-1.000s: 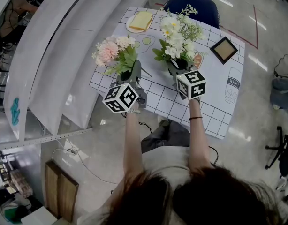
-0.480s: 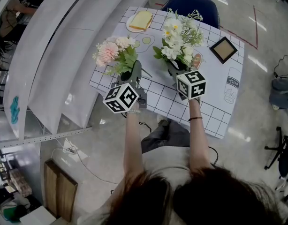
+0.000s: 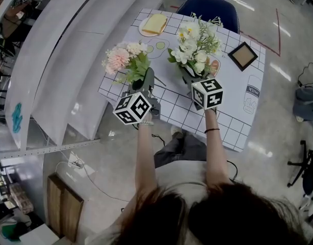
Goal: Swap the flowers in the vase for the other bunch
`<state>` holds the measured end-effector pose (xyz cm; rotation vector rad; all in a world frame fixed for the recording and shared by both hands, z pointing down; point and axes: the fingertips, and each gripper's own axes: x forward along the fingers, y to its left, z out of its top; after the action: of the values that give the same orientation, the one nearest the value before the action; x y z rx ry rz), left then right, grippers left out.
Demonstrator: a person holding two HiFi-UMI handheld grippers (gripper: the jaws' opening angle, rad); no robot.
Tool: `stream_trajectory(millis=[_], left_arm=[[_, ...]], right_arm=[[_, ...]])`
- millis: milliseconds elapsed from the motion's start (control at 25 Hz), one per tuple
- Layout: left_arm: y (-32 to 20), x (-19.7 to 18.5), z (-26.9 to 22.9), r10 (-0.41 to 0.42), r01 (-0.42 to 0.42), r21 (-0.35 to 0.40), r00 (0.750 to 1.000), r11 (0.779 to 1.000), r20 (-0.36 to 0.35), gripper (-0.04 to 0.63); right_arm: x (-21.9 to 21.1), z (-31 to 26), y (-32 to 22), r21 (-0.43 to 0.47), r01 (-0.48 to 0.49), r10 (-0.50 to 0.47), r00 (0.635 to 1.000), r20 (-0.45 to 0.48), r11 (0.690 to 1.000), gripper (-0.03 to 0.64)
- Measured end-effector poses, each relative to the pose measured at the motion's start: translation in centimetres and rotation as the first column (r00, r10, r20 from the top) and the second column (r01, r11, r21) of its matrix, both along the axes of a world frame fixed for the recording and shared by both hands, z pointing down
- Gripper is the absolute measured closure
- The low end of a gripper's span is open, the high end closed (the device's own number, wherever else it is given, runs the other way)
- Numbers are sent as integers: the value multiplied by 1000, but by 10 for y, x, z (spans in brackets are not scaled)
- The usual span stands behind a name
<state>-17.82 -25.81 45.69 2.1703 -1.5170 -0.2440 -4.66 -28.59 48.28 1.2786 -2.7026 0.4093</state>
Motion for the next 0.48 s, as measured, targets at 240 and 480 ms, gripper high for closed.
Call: stream_trajectory(millis=[240, 480], left_arm=[[2, -2, 0, -10, 10, 0, 1000, 1000, -7, 517], [3, 3, 0, -7, 7, -4, 1000, 1000, -20, 517]], right_arm=[[2, 4, 3, -14, 2, -2, 1000, -3, 1000, 522], [10, 8, 7, -43, 0, 0, 1000, 0, 999, 523]])
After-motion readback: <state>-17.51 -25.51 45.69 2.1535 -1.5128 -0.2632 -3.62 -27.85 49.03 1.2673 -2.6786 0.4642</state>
